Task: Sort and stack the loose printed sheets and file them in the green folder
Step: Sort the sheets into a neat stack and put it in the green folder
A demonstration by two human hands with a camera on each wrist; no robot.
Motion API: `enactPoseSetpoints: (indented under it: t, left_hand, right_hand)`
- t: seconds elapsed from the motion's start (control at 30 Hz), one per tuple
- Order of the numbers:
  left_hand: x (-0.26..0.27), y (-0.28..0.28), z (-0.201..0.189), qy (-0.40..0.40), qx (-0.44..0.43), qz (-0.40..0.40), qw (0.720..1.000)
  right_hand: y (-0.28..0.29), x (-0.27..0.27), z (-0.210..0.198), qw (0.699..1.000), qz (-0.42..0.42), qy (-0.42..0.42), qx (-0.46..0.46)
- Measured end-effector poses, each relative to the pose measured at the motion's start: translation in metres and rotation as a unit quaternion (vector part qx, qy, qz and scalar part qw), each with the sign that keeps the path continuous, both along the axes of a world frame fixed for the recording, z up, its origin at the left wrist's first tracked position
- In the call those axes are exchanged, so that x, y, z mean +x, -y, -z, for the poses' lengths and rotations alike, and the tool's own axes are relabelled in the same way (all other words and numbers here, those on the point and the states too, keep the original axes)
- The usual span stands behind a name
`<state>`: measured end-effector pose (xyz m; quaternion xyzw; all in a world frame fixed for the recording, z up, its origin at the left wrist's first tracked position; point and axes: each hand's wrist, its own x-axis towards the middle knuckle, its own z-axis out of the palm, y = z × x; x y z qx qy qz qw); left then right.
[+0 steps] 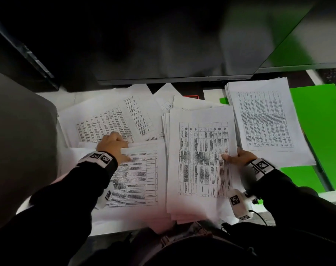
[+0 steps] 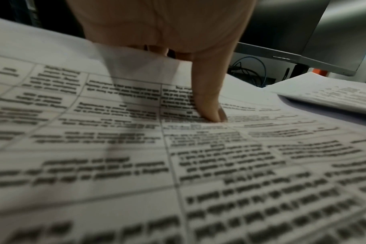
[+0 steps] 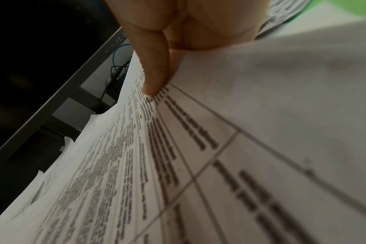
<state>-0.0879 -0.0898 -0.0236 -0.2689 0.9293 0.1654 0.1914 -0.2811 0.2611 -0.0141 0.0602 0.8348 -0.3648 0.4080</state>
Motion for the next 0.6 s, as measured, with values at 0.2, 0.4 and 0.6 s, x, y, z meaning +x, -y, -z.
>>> enactPoseSetpoints:
  t: [0.2,0.4,0.6]
  left_hand:
    - [0.001,-0.005,-0.007,0.059,-0.009,0.01,0.998]
    - [0.012,0.006,-0.024,0.021,0.035,-0.024,0.999]
    - [0.02,0.026,-0.075,-0.086,0.029,-0.12,0.989]
  right_hand:
    - [0.001,0.003,-0.001,1.0,0.011,0.008,-0.004]
    - [0.003,0.004,-0.001,0.999,0.019,-0.011,0.023]
    - [0.006,0.004,-0.009,0.997,-0.039,-0.04,0.054]
